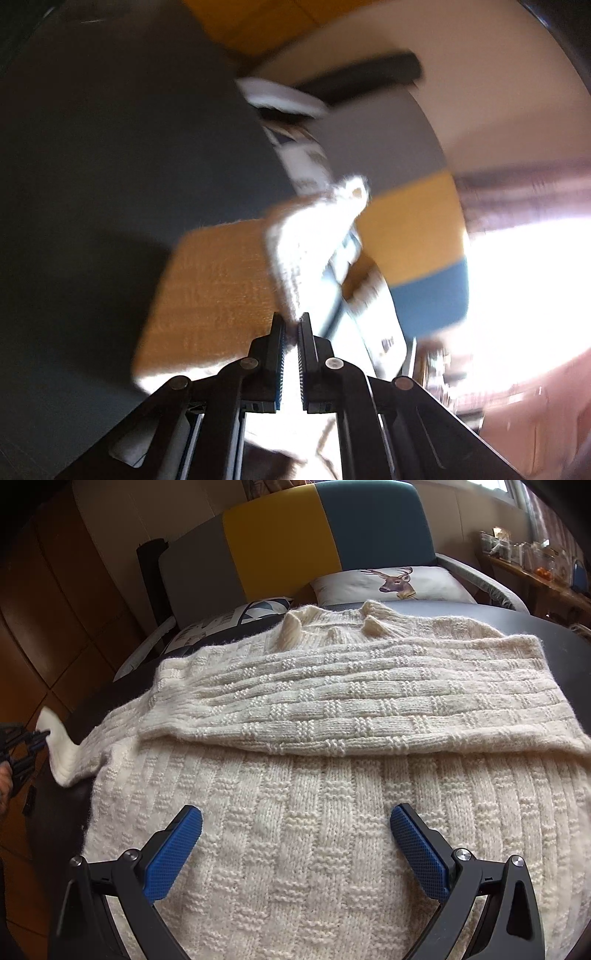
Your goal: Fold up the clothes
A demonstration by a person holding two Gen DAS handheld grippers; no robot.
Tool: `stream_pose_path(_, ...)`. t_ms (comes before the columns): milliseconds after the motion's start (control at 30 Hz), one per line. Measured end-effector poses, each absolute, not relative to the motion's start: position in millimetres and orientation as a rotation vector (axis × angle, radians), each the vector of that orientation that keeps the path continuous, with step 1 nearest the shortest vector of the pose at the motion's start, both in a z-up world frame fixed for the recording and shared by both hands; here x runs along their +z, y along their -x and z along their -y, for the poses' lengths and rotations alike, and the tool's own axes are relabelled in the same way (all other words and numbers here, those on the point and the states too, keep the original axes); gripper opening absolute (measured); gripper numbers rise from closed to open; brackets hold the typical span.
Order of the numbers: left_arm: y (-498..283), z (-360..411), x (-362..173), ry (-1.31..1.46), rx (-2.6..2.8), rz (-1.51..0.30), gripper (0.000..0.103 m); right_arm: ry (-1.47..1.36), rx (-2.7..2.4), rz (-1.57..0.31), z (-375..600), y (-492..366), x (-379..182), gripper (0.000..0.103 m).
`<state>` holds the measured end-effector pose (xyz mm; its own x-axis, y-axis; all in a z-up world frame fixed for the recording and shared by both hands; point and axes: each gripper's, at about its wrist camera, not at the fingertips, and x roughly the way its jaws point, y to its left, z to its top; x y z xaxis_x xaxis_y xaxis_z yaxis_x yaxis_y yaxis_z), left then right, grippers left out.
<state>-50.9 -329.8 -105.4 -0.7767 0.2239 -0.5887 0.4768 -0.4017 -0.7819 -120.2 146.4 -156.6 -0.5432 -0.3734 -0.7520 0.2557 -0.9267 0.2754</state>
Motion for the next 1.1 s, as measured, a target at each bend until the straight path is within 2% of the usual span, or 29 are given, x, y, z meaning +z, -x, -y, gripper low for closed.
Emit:
stream_pose_path(300, 121, 201, -96, -1.277, -2.499, -1.465, 0.005, -1.237, -2.459, 0.230, -151, 121, -156, 0.103)
stream_pose_path(567, 144, 173, -117, -1.415, -2.541, -1.405, 0.005, -1.253, -2.361, 0.323, -153, 130, -141, 0.103)
stream_pose_path(667, 153, 162, -124, -1.468, -2.556, -1.381, 0.018, -1.217, -2.279, 0.459, -149, 141, -122, 0.103)
stream_pose_path(733, 159, 155, -129, -1.503, -2.565, -1.364, 0.018, -1.205, -2.200, 0.553, -142, 154, -119, 0.103)
stream_pose_path(767, 162, 152, -132, -1.520, -2.570, -1.356, 0.019, -1.204, -2.142, 0.618, -137, 163, -121, 0.101)
stream_pose_path(833, 159, 152, -135, -1.521, -2.573, -1.374, 0.019, -1.203, -2.020, 0.751, -127, 178, -128, 0.084)
stream_pose_path(867, 155, 155, -136, -1.511, -2.573, -1.395, 0.019, -1.209, -1.967, 0.818, -121, 184, -134, 0.070)
stream_pose_path(900, 151, 158, -138, -1.500, -2.573, -1.415, 0.019, -1.218, -1.943, 0.859, -114, 190, -140, 0.066)
stream_pose_path(1033, 134, 170, -142, -1.456, -2.570, -1.497, 0.019, -1.248, -1.873, 1.000, -88, 209, -161, 0.065)
stream_pose_path(1100, 125, 176, -144, -1.433, -2.568, -1.538, 0.019, -1.243, -1.836, 1.073, -81, 216, -170, 0.060)
